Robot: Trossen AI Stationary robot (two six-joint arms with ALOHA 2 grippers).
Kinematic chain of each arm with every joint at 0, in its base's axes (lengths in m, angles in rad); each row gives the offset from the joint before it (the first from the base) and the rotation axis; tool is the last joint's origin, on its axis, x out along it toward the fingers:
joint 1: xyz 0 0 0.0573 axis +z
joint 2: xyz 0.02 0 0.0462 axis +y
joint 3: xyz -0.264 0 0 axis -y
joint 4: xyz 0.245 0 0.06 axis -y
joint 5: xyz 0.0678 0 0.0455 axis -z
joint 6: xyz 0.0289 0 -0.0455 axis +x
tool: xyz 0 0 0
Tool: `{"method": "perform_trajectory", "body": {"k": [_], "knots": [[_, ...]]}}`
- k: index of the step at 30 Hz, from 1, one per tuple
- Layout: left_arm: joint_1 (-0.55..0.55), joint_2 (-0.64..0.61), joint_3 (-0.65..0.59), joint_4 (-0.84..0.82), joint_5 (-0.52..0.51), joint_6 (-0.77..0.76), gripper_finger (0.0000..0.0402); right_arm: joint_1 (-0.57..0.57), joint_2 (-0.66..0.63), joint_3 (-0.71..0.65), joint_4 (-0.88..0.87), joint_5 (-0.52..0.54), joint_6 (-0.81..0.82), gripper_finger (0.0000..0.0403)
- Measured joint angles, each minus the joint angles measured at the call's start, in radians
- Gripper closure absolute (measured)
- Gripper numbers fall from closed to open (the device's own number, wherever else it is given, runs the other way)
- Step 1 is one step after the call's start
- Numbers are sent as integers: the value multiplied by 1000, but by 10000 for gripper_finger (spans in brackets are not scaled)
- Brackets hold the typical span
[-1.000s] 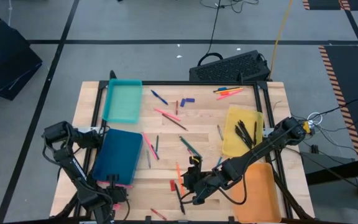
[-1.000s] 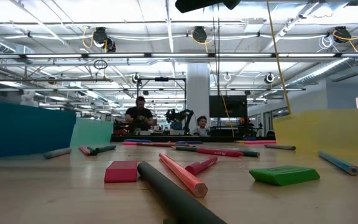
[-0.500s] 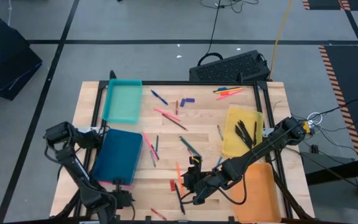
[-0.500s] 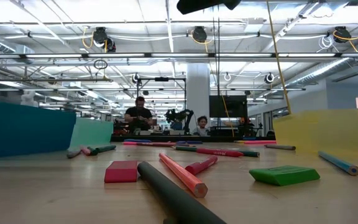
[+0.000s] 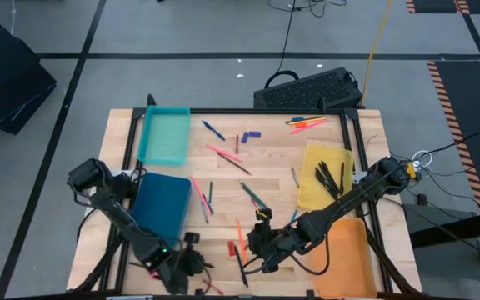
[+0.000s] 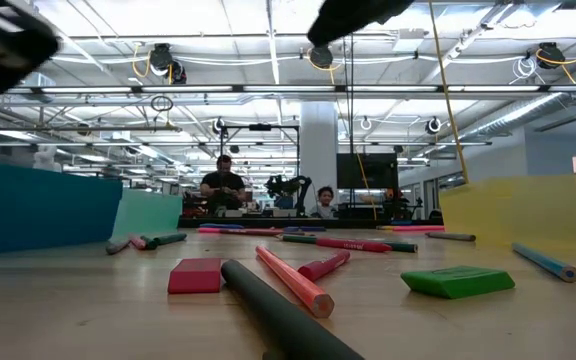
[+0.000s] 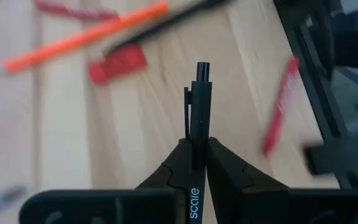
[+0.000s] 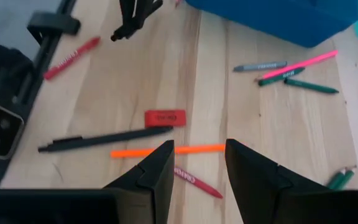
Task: Sort crayons/erasers/pens/pencils in bins
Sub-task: Put the black pen into the yellow bin
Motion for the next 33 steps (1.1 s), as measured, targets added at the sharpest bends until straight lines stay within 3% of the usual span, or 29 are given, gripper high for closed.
{"method": "perform_trajectory", "body": {"k": [4,12,16,19,24,29,33], "knots": [[67,-1,94,-74,-1,63,367,0,0,0,-49,0,0,268],[172,-20,341,-546,-38,37,367,-2,-25,0,-196,1,49,268],[278,-82,334,-492,-25,77,367,-11,-97,-12,-348,51,125,268],[354,-106,310,-358,-16,197,367,-18,-179,-73,-331,125,146,267],[438,-132,254,-40,65,376,366,-32,-320,-289,-79,163,95,245],[491,-149,159,196,100,446,366,-41,-438,-566,503,163,-127,213],[525,-177,69,348,147,456,366,-34,-506,-714,881,162,-347,203]]}}
